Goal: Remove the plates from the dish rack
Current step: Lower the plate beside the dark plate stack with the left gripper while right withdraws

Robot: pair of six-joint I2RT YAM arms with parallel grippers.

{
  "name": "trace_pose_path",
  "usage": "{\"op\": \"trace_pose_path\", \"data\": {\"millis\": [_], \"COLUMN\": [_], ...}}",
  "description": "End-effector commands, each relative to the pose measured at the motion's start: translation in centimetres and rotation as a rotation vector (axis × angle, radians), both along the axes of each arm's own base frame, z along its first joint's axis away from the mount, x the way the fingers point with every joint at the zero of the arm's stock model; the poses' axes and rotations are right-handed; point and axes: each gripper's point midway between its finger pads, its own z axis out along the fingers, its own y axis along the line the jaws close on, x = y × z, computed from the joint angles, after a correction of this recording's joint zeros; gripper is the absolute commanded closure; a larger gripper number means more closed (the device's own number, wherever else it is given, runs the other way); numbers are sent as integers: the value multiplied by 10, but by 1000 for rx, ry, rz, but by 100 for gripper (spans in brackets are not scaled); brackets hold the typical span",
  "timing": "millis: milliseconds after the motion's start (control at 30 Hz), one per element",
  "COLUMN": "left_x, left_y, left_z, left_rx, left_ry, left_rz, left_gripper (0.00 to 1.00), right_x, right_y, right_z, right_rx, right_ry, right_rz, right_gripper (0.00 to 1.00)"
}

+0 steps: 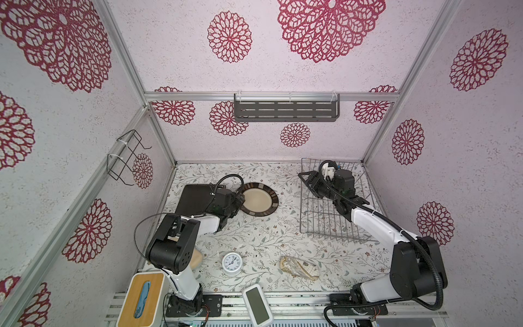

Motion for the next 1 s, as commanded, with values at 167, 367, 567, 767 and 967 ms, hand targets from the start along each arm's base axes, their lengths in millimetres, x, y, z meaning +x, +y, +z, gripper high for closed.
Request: {"op": "trace_pose_path", "data": {"millis": [167, 367, 567, 767, 967], "left_x": [9, 7, 6, 4, 1], "left_y": [0, 2, 2, 2, 5], "left_z": [6, 0, -9, -12, -13], "left_rx": [21, 38, 41, 62, 84], "left_ry": [-25, -9, 11, 20, 30], "left_rz": [-3, -4, -3, -14, -17], "left_gripper": [38, 35, 31, 28, 25], "right_x": [-1, 0, 0, -1, -4], "right_y": [-2, -2, -2, -2, -2], "right_z": [25, 25, 26, 25, 24], "right_rx": [-8, -7, -7, -8, -7], "right_ry": [-81, -82, -85, -83, -84], "right_rz": [-6, -6, -5, -4, -3], "right_gripper": [23, 23, 23, 23, 23]}}
